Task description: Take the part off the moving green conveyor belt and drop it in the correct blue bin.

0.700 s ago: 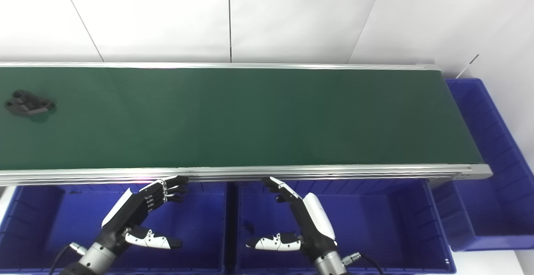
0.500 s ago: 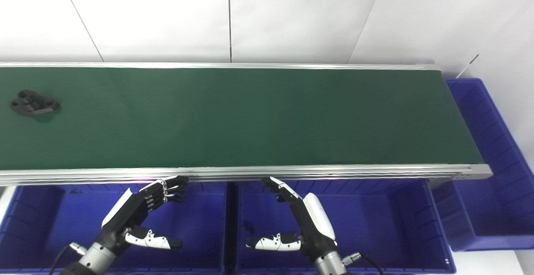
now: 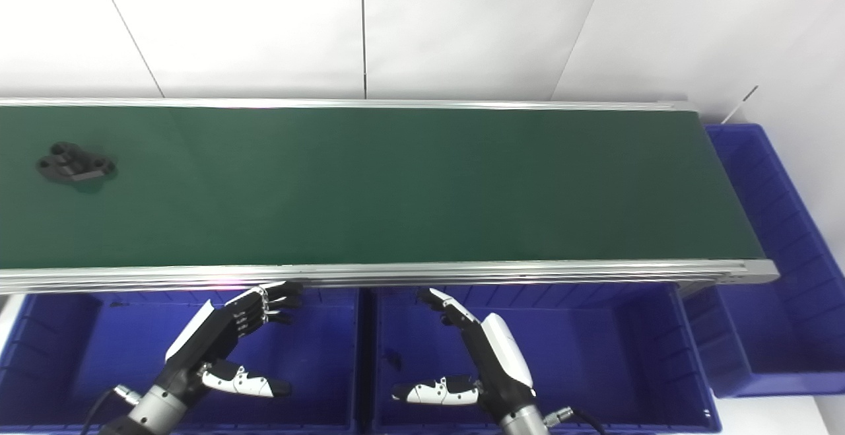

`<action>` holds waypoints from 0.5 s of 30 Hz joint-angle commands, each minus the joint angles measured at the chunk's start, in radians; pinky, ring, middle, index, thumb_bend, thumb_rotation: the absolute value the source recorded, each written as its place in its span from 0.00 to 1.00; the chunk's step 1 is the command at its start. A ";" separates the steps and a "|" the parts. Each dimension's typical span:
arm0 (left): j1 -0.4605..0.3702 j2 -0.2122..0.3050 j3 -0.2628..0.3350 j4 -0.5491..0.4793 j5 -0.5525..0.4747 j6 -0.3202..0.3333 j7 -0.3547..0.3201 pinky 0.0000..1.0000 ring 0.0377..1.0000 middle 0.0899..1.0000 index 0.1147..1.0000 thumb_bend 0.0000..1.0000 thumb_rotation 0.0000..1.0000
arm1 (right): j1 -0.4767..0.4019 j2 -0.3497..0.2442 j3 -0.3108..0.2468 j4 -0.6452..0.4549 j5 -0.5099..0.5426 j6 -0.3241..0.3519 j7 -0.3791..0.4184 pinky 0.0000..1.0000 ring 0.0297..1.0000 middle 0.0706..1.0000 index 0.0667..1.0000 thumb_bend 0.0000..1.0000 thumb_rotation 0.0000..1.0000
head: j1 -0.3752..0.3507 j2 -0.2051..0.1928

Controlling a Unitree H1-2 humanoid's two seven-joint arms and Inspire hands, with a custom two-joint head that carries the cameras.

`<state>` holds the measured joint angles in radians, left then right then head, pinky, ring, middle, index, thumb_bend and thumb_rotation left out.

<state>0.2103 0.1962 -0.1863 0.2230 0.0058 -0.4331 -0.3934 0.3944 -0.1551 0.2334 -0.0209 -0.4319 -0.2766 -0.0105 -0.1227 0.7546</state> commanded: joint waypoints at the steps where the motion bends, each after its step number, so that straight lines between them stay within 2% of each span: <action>1: -0.006 0.010 -0.003 -0.024 -0.001 -0.037 0.013 0.72 0.79 0.82 0.77 0.84 0.16 | -0.002 -0.008 -0.003 -0.034 0.014 -0.041 -0.008 0.79 0.84 0.84 0.85 0.85 0.33 | 0.001 0.001; 4: -0.004 0.010 -0.008 -0.032 0.006 -0.037 0.026 0.72 0.79 0.82 0.77 0.84 0.15 | 0.000 -0.008 -0.004 -0.041 0.011 -0.029 -0.006 0.79 0.84 0.84 0.85 0.85 0.33 | 0.003 -0.013; 15: -0.005 0.013 -0.017 -0.036 0.001 -0.037 0.035 0.73 0.79 0.82 0.77 0.84 0.13 | -0.002 -0.008 -0.005 -0.038 0.024 -0.030 -0.006 0.78 0.84 0.84 0.85 0.85 0.33 | 0.007 0.007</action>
<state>0.2110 0.1977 -0.2013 0.2143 0.0185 -0.4331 -0.3647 0.3937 -0.1634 0.2325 -0.0314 -0.4268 -0.2765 -0.0104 -0.1166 0.7608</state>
